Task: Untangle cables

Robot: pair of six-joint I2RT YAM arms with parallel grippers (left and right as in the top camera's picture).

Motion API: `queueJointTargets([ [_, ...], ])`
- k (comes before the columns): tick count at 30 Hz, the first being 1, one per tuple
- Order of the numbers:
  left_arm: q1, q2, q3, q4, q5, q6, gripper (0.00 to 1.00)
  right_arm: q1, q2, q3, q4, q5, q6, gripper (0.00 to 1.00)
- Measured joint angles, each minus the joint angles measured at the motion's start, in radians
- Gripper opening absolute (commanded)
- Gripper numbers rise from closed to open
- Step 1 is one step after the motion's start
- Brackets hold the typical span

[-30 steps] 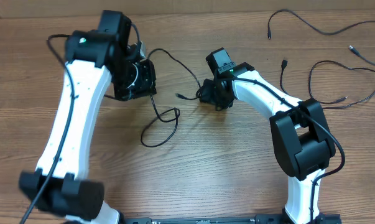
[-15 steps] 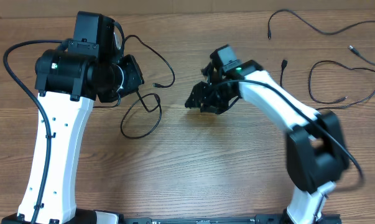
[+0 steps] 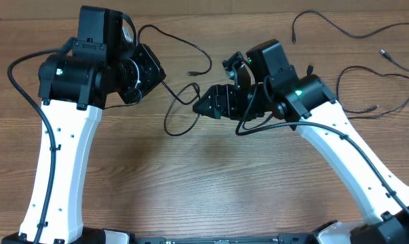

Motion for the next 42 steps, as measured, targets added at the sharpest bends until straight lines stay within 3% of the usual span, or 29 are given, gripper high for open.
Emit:
queueJointTargets([
  [9, 0.0, 0.0, 0.0, 0.006, 0.138, -0.087, 0.04, 0.069, 0.004, 0.0, -0.035, 0.276, 0.106, 0.77],
  [16, 0.002, 0.0, 0.0, 0.011, 0.231, -0.102, 0.04, 0.069, 0.027, 0.0, -0.046, 0.348, 0.13, 0.76],
  [21, 0.003, 0.0, 0.0, 0.018, 0.297, -0.105, 0.04, 0.069, 0.085, 0.0, -0.047, 0.371, 0.137, 0.62],
  [24, 0.008, 0.0, 0.0, 0.017, 0.319, -0.105, 0.04, 0.068, 0.111, 0.0, -0.067, 0.414, 0.146, 0.42],
  [26, 0.017, 0.0, 0.0, 0.017, 0.334, -0.104, 0.04, 0.063, 0.119, 0.0, -0.098, 0.468, 0.17, 0.33],
  [35, 0.175, -0.011, 0.001, -0.146, 0.32, -0.003, 0.04, -0.15, 0.12, 0.0, -0.253, 0.666, 0.222, 0.32],
  [38, 0.214, -0.013, 0.001, -0.183, 0.305, 0.064, 0.04, -0.228, 0.12, 0.0, -0.243, 0.606, 0.175, 0.39],
  [42, 0.201, -0.013, 0.001, -0.194, 0.299, 0.151, 0.04, -0.252, 0.12, 0.0, -0.183, 0.411, 0.045, 0.56],
])
